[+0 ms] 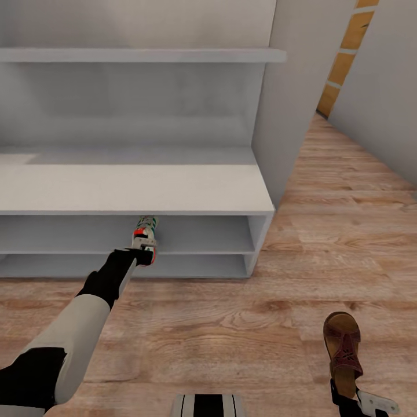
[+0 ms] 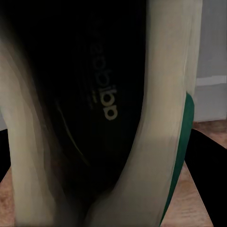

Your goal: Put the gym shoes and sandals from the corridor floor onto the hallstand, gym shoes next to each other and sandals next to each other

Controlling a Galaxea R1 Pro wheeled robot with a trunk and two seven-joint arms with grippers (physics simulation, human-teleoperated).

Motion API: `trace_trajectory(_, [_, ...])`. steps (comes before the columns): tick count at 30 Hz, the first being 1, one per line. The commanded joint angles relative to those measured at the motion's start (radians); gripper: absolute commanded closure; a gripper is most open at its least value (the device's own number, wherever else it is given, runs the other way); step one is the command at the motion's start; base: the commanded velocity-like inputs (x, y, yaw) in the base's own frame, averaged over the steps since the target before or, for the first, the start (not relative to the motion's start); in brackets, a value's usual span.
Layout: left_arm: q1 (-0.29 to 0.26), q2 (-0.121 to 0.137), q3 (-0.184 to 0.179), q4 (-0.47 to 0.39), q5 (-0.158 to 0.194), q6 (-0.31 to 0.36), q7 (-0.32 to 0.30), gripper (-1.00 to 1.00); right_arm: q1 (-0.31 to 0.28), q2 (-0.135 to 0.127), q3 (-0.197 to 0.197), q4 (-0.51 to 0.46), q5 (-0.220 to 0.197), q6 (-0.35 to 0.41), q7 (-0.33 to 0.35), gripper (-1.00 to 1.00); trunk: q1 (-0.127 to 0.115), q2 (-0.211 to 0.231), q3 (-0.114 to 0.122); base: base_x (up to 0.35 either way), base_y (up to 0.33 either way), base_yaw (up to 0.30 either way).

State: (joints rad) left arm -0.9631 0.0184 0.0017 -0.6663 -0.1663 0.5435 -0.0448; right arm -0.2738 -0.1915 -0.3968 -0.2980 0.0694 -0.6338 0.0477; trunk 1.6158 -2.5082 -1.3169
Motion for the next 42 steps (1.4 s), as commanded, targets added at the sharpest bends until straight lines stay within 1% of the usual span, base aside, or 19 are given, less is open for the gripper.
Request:
trace_trajectory(1, [0.0, 0.0, 0.0, -0.001, -0.01, 0.002, -0.006, 1.0, -0.001, 0.0, -0.008, 0.001, 0.004, -0.003, 0.005, 1.0, 0.0, 0.0, -0.001, 0.303, 0.0, 0.0])
trace_trajectory(7, [0.0, -0.004, -0.003, -0.001, -0.011, -0.002, -0.006, 1.0, -0.001, 0.001, -0.008, 0.001, 0.004, -0.003, 0.005, 1.0, 0.0, 0.0, -0.001, 0.28, 0.0, 0.0])
trace_trajectory(14, [0.0, -0.006, -0.004, -0.002, -0.011, -0.005, -0.006, 1.0, -0.001, 0.001, -0.008, 0.002, 0.004, -0.003, 0.005, 1.0, 0.0, 0.0, -0.001, 0.081, 0.0, 0.0])
trace_trajectory(20, [0.0, -0.006, -0.003, -0.004, -0.011, -0.005, -0.006, 1.0, -0.001, 0.0, -0.008, 0.002, 0.004, -0.003, 0.006, 1.0, 0.0, 0.0, -0.001, 0.219, 0.0, 0.0])
trace_trajectory(32, [0.0, -0.008, 0.0, -0.006, -0.01, -0.005, -0.006, 1.0, -0.001, 0.0, -0.008, 0.002, 0.004, -0.003, 0.005, 1.0, 0.0, 0.0, -0.001, 0.025, 0.0, 0.0])
trace_trajectory(42, [0.0, -0.006, -0.003, -0.006, -0.01, -0.005, -0.006, 1.0, -0.001, 0.0, -0.008, 0.002, 0.004, -0.003, 0.005, 1.0, 0.0, 0.0, -0.001, 0.102, 0.0, 0.0])
